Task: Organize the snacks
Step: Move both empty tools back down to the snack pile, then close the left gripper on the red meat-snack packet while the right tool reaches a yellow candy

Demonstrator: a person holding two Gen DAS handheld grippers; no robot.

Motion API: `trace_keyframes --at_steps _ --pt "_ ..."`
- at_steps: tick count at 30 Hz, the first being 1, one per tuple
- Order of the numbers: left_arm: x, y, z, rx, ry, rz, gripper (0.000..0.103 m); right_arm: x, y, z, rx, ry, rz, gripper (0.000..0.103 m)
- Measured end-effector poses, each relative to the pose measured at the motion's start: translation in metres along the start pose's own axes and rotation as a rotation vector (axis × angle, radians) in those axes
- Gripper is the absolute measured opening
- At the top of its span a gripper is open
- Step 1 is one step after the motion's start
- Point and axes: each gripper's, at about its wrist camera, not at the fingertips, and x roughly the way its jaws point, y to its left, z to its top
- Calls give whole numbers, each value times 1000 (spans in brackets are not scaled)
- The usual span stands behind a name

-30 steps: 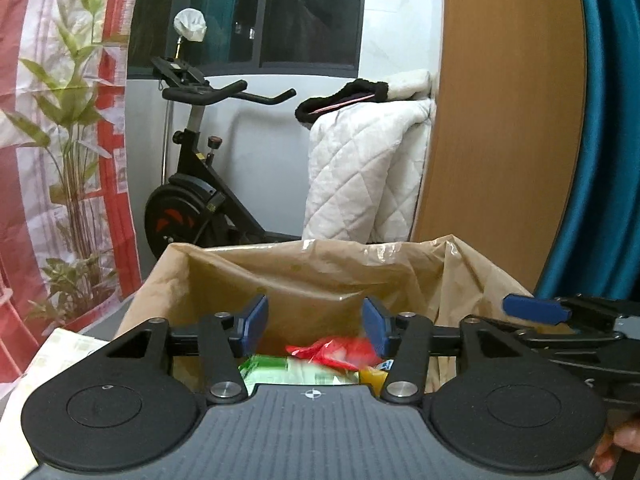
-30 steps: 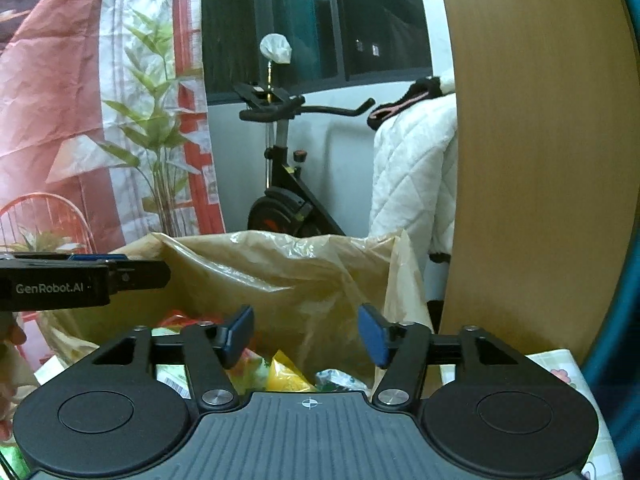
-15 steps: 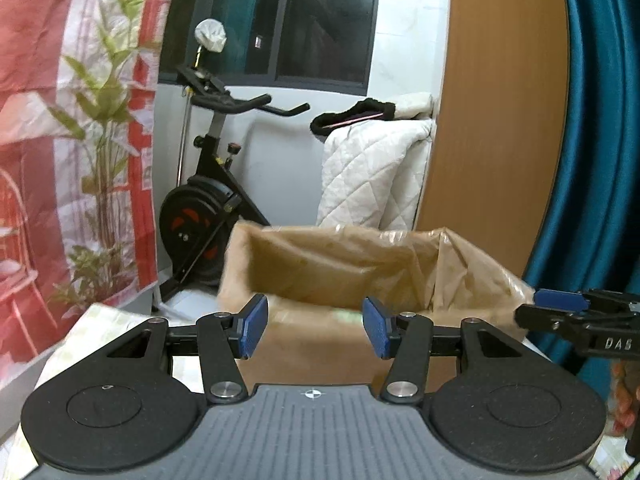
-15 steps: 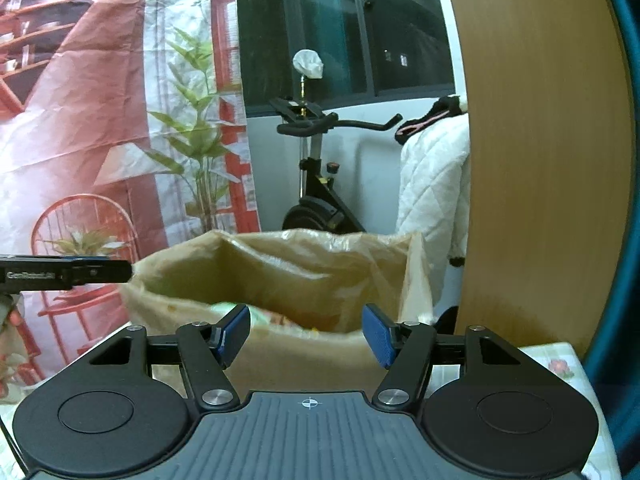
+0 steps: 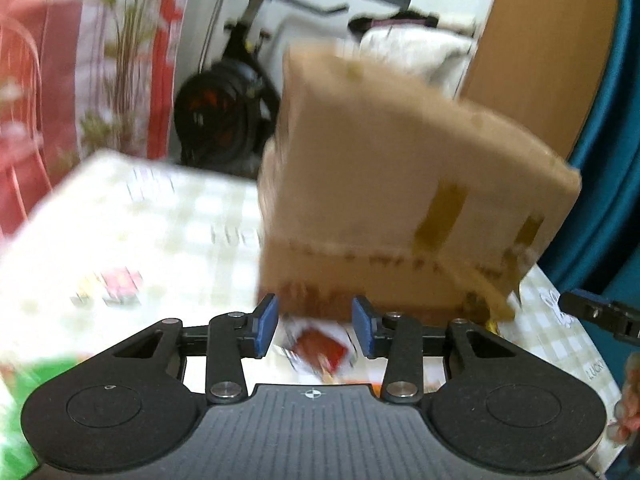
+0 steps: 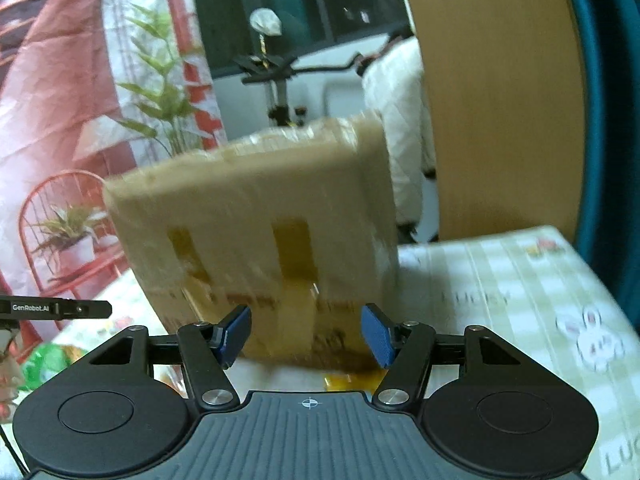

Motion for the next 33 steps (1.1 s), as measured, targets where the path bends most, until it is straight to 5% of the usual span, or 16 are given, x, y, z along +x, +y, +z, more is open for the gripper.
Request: trace_keyframes --at_steps 7,10,14,18,33 --pt "50 -5 -3 -25 86 100 44 6 -24 -15 92 11 -10 58" --pt "68 -9 0 -37 114 146 64 9 -30 -16 105 10 -4 58" --pt "87 -13 1 -30 136 224 67 13 -37 -19 133 8 11 58" --pt "94 -14 1 -60 140 311 67 16 -43 -20 153 7 20 58" --pt "90 -21 -14 -17 118 414 85 18 -46 -27 162 11 17 58"
